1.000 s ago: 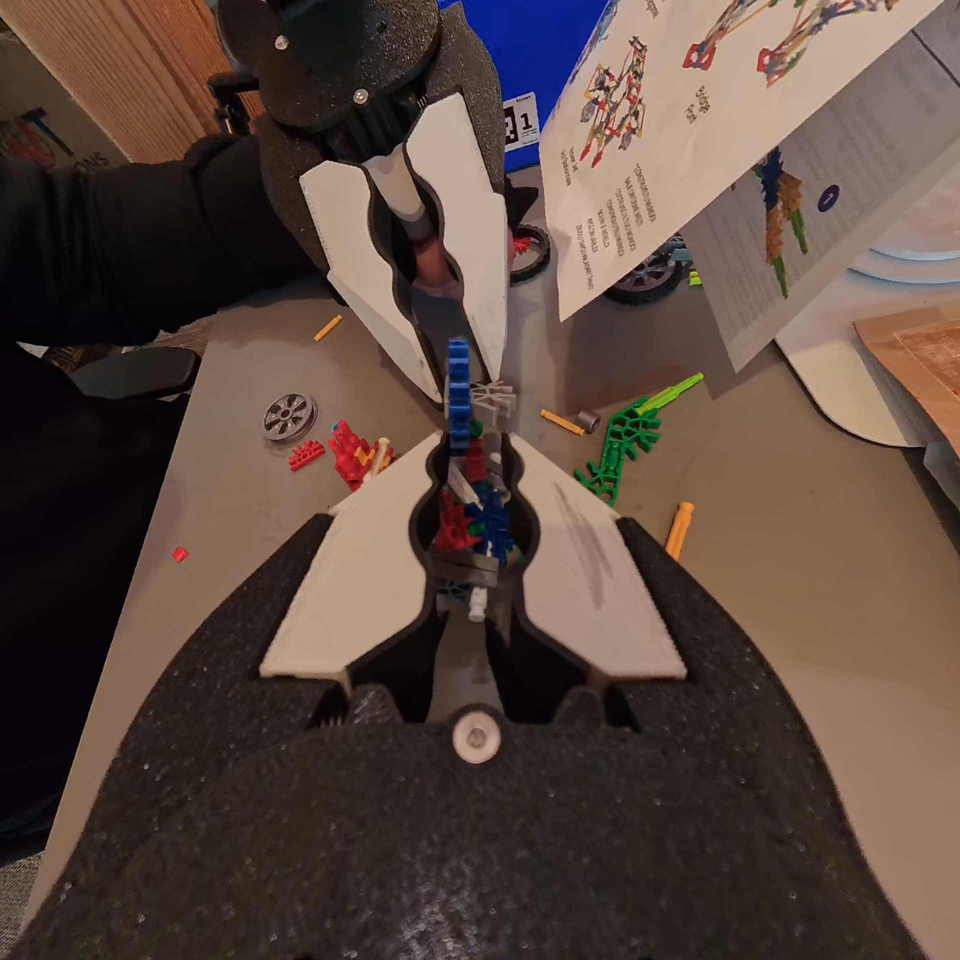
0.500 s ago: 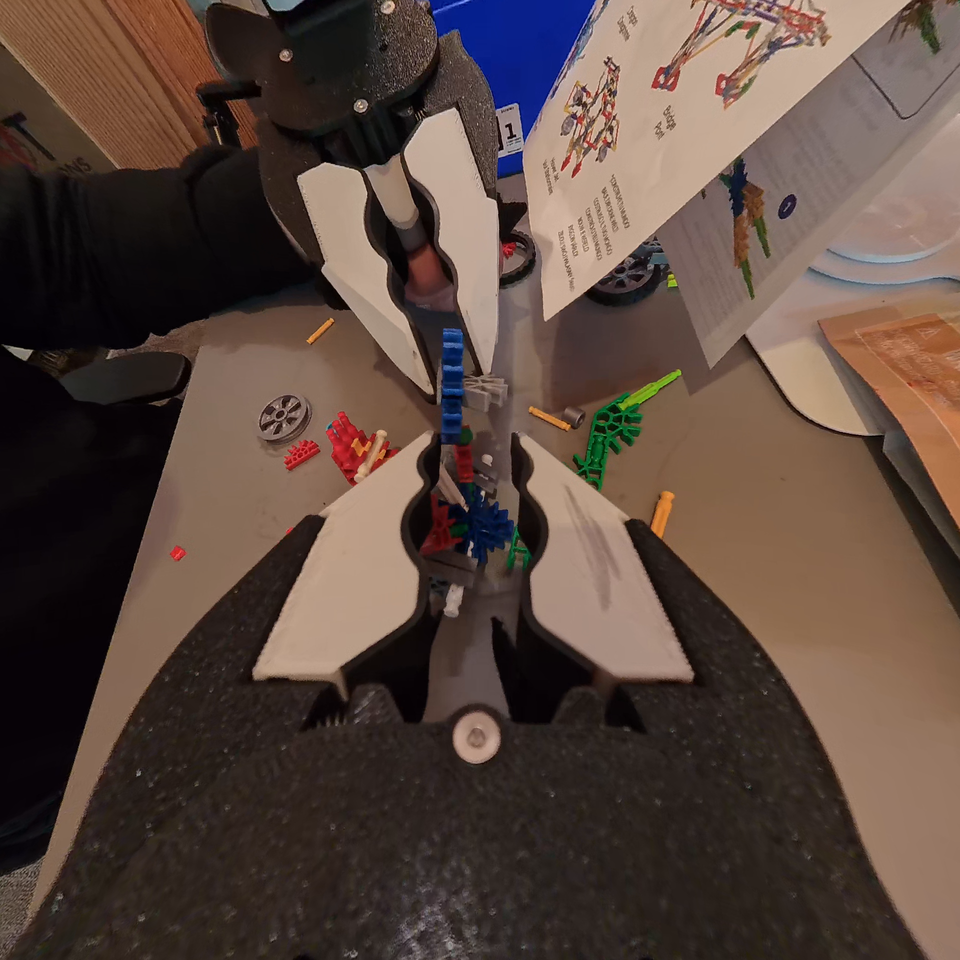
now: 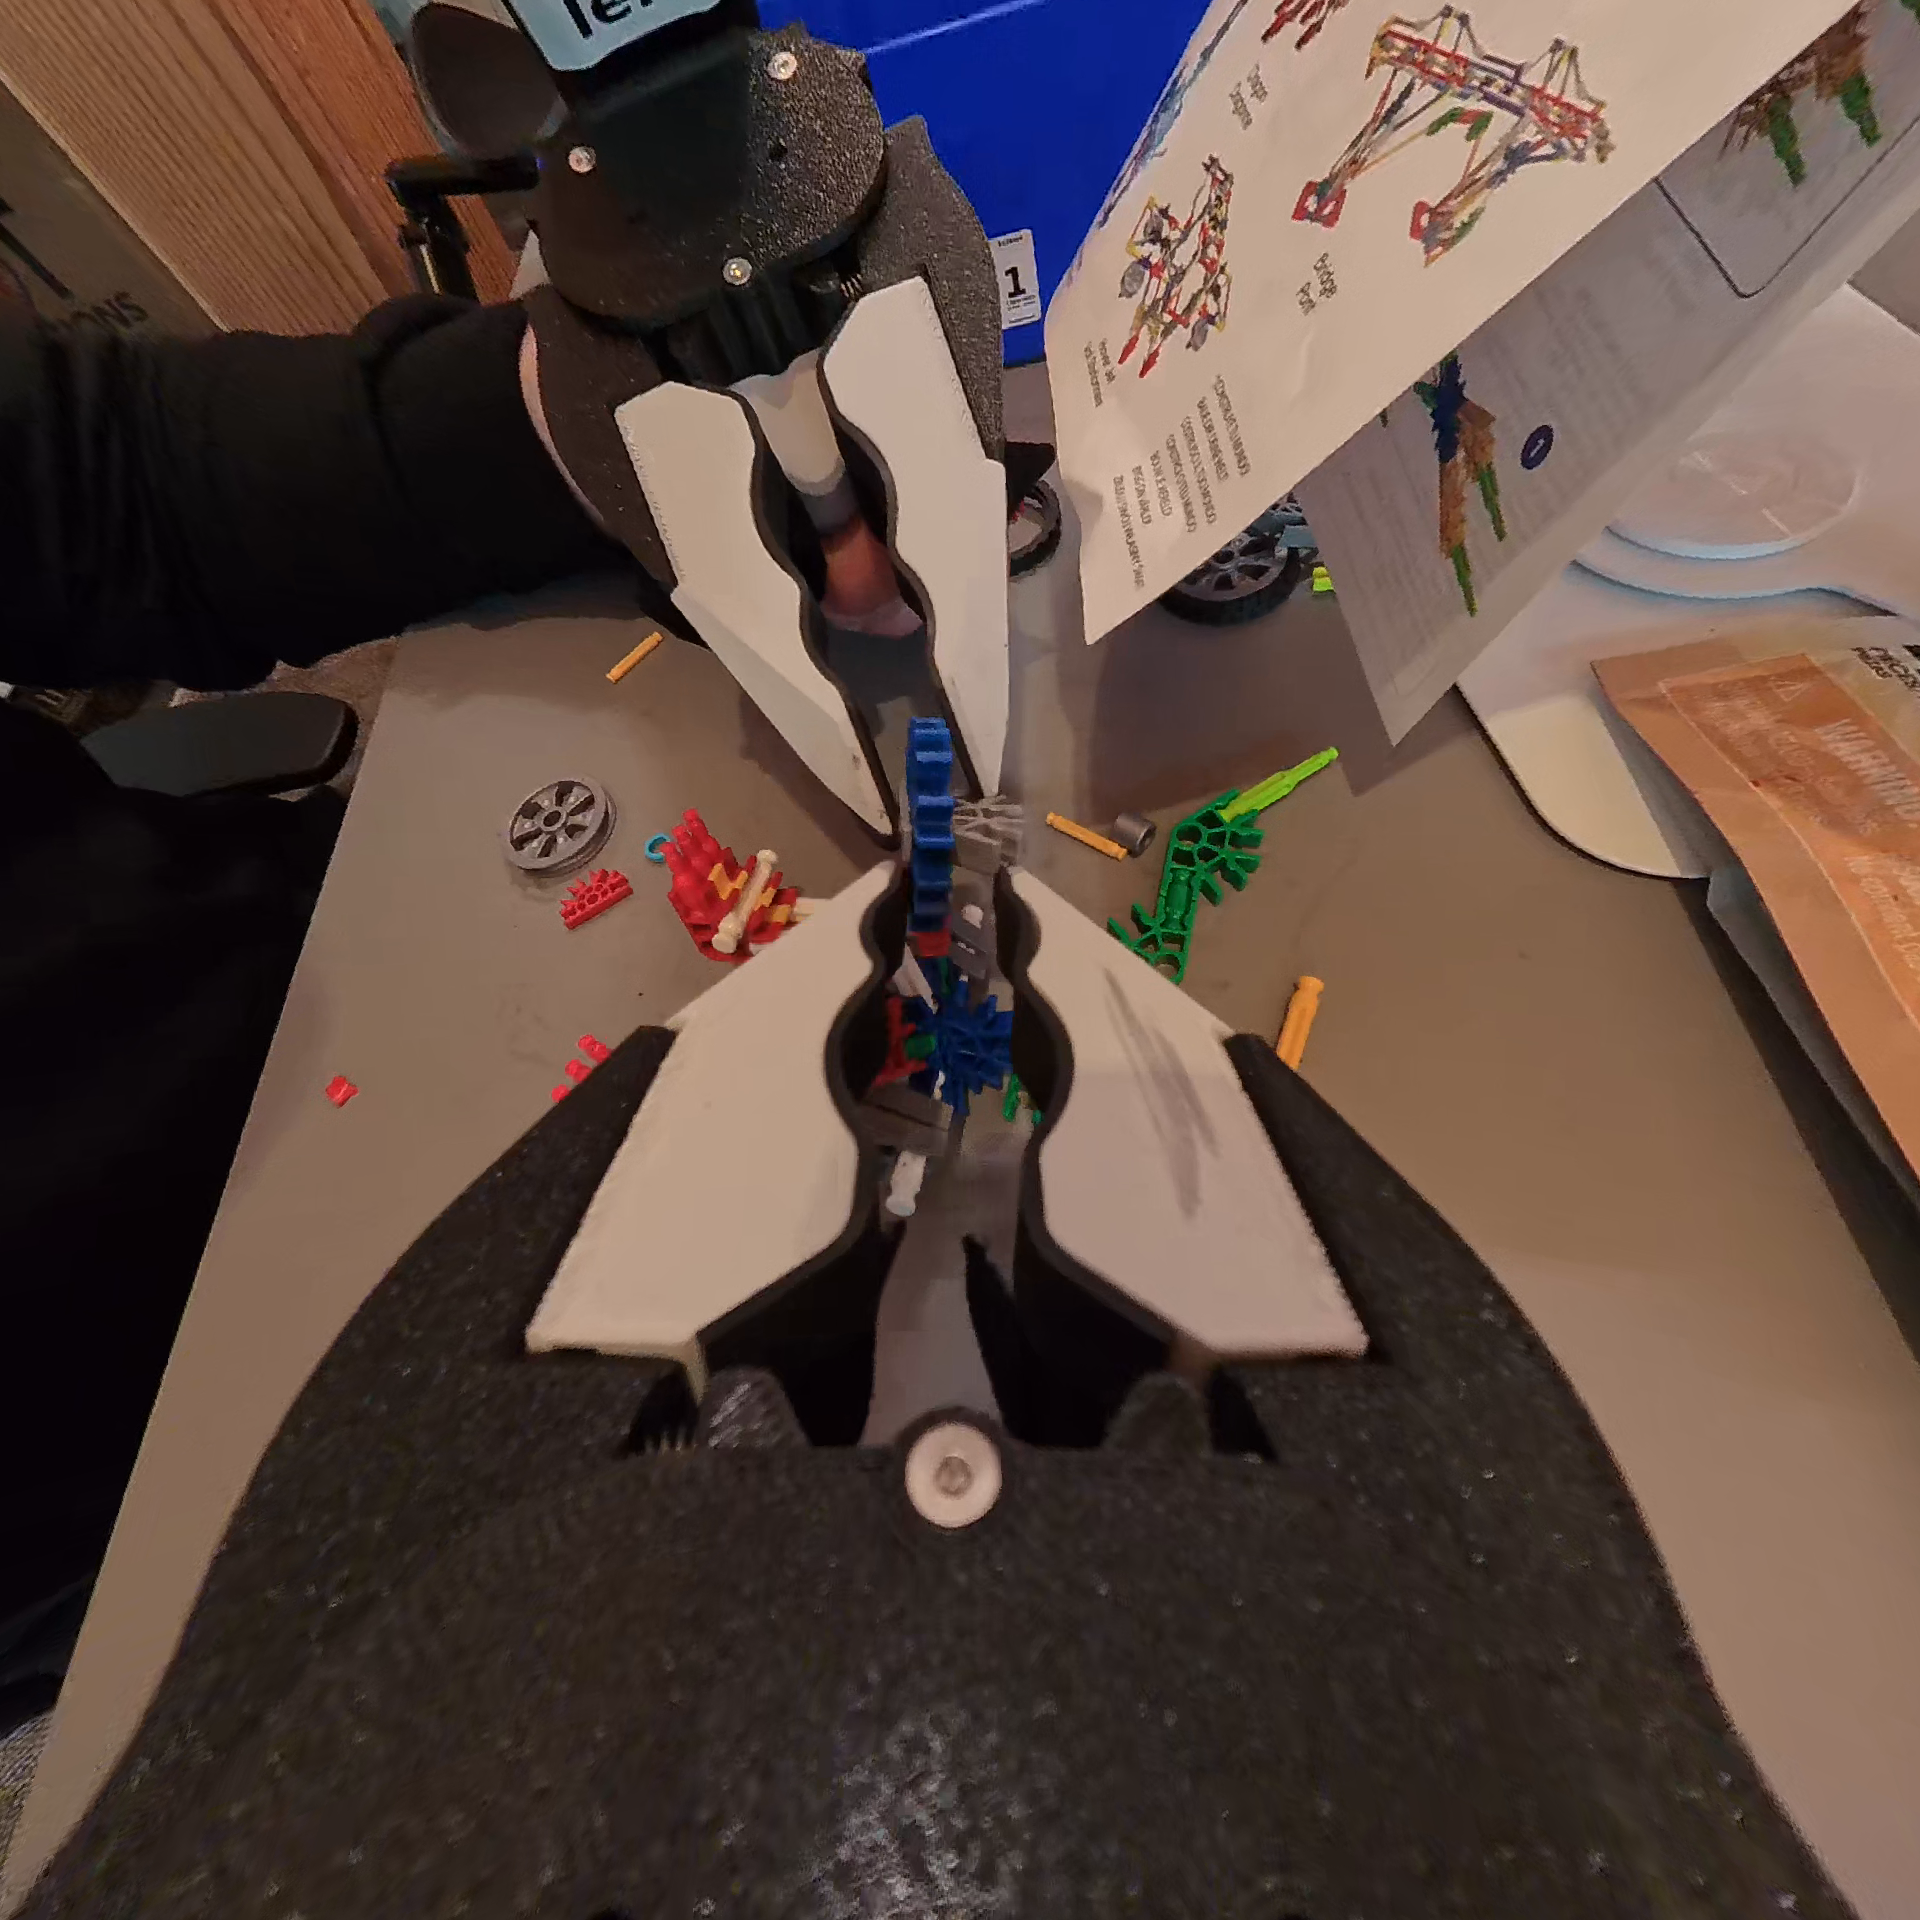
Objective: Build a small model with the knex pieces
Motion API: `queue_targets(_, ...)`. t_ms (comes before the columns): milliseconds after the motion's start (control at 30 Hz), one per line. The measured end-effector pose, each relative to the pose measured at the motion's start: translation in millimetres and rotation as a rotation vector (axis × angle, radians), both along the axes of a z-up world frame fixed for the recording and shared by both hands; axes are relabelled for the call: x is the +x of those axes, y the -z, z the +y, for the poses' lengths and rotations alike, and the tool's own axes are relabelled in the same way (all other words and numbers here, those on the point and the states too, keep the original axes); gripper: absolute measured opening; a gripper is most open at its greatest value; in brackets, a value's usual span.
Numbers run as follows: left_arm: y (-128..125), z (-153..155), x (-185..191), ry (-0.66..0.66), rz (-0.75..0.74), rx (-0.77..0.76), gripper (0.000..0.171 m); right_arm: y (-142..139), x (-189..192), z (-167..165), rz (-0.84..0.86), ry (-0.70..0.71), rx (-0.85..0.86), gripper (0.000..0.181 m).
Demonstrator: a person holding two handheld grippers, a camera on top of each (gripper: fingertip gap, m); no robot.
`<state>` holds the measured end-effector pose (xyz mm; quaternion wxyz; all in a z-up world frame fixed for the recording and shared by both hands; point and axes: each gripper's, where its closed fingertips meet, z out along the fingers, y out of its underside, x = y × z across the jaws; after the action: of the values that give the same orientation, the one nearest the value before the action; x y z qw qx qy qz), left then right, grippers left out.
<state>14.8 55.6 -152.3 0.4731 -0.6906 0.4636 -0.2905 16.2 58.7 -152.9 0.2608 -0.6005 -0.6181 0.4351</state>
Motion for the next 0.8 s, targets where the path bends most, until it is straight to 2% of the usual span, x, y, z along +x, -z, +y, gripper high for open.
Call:
queue_targets(200,0.1,0.7,-1.6,-0.007,0.008,0.003,0.015,-0.6,-1.5,-0.3,0.011,-0.002,-0.013,0.014)
queue_targets(233,0.5,0.6,-2.2,-0.008,0.005,-0.013,0.018,-0.9,-1.5,-1.8,0.014,-0.011,-0.022,0.006)
queue_targets(467,8.4,1.3,-3.1,-0.009,0.035,-0.029,0.013,-0.4,-1.7,-0.7,0.014,-0.003,-0.035,0.005)
queue_targets(800,12.8,3.1,-0.6,-0.020,0.069,-0.017,0.016,-5.3,-1.9,4.0,0.046,0.020,-0.078,0.005)
